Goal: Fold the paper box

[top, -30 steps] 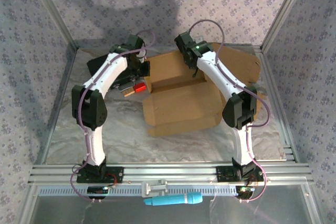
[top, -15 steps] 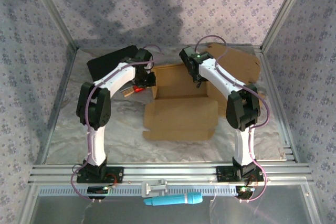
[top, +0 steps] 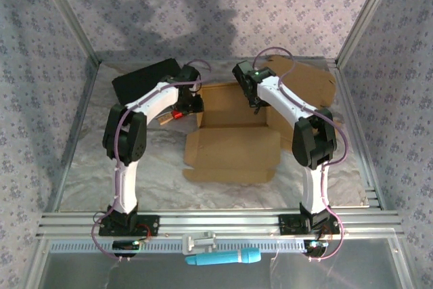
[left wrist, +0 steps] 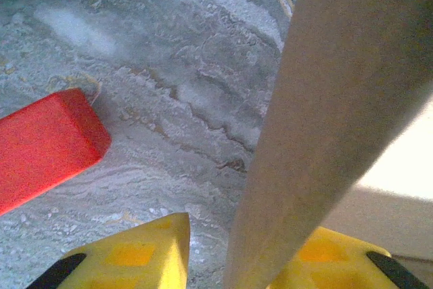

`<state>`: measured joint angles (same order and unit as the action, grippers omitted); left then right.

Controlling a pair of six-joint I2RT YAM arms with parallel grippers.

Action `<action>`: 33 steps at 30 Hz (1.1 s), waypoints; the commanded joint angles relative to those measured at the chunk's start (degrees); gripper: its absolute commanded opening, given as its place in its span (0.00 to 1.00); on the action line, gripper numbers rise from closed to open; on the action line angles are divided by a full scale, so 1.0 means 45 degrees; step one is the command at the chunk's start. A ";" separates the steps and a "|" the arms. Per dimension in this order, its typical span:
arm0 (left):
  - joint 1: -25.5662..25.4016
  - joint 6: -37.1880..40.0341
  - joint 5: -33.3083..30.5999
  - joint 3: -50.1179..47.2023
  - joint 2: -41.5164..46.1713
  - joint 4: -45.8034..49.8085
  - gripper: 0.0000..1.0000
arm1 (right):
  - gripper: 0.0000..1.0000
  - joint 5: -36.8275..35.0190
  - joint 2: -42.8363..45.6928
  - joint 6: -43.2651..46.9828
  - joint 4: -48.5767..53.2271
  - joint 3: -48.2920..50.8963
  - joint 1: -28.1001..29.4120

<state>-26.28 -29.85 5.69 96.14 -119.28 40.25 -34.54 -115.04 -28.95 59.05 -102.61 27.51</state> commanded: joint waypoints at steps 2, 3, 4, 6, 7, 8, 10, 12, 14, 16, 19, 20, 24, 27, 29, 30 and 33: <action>-0.0033 0.0263 -0.0325 0.0589 -0.0585 0.0264 0.28 | 0.00 -0.0065 0.0321 -0.0063 0.0163 0.0116 -0.0138; -0.0072 0.0302 -0.0390 0.0739 -0.0702 0.0348 0.26 | 0.00 -0.0053 0.0302 -0.0056 0.0164 0.0123 -0.0151; -0.0100 0.0341 -0.0458 0.0896 -0.0817 0.0446 0.23 | 0.00 -0.0029 0.0282 -0.0066 0.0153 0.0126 -0.0156; -0.0201 0.0382 -0.0660 0.1250 -0.1090 0.0637 0.17 | 0.00 -0.0021 0.0238 -0.0088 0.0160 0.0128 -0.0149; -0.0250 0.0382 -0.0742 0.1353 -0.1173 0.0690 0.15 | 0.00 -0.0024 0.0215 -0.0106 0.0160 0.0129 -0.0148; -0.0342 0.0363 -0.0939 0.1486 -0.1268 0.0798 0.12 | 0.00 -0.0019 0.0171 -0.0127 0.0178 0.0111 -0.0154; -0.0556 0.0234 -0.1631 0.1781 -0.1474 0.1257 0.07 | 0.00 -0.0020 0.0119 -0.0163 0.0224 0.0092 -0.0136; -0.0697 0.0031 -0.2097 0.1824 -0.1539 0.1424 0.02 | 0.00 -0.0031 0.0078 -0.0188 0.0243 0.0065 -0.0135; -0.0833 -0.0151 -0.2541 0.1752 -0.1539 0.1481 0.00 | 0.00 0.0011 0.0043 -0.0188 0.0238 0.0087 -0.0141; -0.0907 -0.0169 -0.2634 0.1636 -0.1491 0.1364 0.00 | 0.00 0.0118 0.0005 -0.0149 0.0200 0.0087 -0.0173; -0.0915 0.0032 -0.2470 0.1680 -0.1250 0.1272 0.20 | 0.00 0.0249 -0.0021 -0.0053 0.0141 0.0134 -0.0262; -0.0902 0.0147 -0.2394 0.1727 -0.1140 0.1225 0.28 | 0.00 0.0301 -0.0021 -0.0005 0.0106 0.0173 -0.0292; -0.0606 0.0641 -0.1181 0.1780 -0.0466 0.0934 0.44 | 0.00 0.0545 0.0002 0.0161 -0.0045 0.0299 -0.0467; -0.0212 0.0905 0.0388 0.1726 -0.0068 0.0685 0.49 | 0.00 0.0764 -0.0019 0.0297 -0.0140 0.0320 -0.0579; 0.0045 0.1055 0.1302 0.1671 0.0093 0.0609 0.51 | 0.00 0.0922 -0.0069 0.0339 -0.0124 0.0292 -0.0645; 0.0194 0.1137 0.1802 0.1702 0.0140 0.0577 0.52 | 0.00 0.0986 -0.0107 0.0359 -0.0089 0.0278 -0.0687; 0.0564 0.1307 0.2698 0.1639 0.0337 0.0379 0.53 | 0.00 0.1200 -0.0174 0.0321 -0.0055 0.0276 -0.0786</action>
<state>-25.12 -25.96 10.74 103.46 -121.21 43.11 -29.95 -115.09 -28.05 58.02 -101.80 24.53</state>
